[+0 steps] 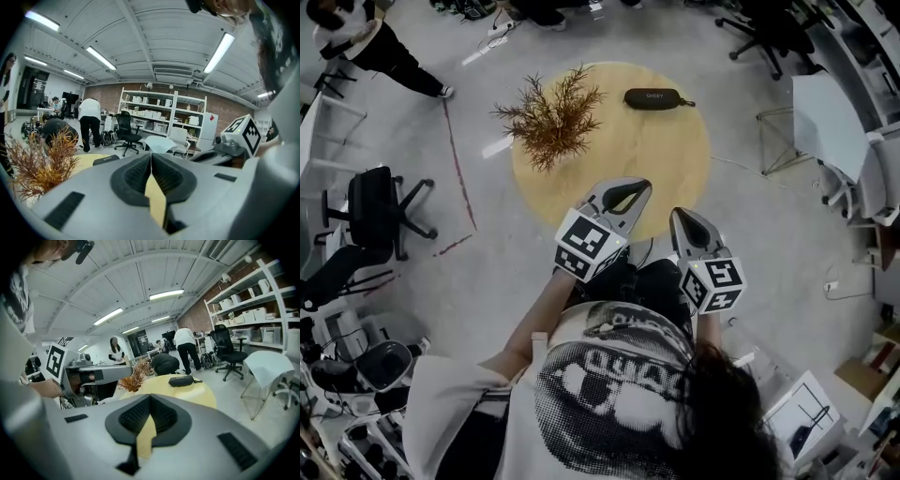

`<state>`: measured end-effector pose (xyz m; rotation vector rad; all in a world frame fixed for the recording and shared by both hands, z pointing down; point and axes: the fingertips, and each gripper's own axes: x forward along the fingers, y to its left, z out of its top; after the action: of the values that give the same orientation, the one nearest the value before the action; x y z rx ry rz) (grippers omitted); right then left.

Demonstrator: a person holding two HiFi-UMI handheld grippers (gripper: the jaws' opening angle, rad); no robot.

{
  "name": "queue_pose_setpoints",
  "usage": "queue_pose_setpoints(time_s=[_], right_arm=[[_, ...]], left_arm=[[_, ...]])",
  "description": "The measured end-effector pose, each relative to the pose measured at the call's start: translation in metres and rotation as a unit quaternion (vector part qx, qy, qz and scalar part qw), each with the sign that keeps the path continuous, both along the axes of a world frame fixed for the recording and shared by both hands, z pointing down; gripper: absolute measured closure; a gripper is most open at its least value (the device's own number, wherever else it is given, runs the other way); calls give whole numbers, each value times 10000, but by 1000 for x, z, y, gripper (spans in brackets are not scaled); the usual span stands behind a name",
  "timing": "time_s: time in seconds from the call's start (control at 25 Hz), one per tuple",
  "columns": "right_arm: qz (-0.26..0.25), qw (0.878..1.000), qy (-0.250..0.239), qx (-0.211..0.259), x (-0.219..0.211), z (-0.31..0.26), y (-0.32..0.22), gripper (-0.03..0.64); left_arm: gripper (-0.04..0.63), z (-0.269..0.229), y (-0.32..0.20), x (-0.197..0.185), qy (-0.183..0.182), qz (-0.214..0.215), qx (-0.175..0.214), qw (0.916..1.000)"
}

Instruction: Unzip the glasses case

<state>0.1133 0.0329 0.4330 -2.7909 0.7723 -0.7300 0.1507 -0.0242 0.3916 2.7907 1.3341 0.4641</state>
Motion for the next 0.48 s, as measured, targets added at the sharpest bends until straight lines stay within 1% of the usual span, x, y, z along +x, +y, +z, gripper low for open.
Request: queue_pose_setpoints(time_s=[0.12,0.28,0.48], right_arm=[[-7,10000,-41,23,6,3,4,618],[-140,9999,-99,19,24,7,7,618],[-641,9979,-120,1,55,7,10,618]], left_arm=[[583,5,0,6,-53,-35,22,10000],[583,10,-1,18,-135,-204,53,9997],[583,15,-5,40,-298,-669,48,9973]])
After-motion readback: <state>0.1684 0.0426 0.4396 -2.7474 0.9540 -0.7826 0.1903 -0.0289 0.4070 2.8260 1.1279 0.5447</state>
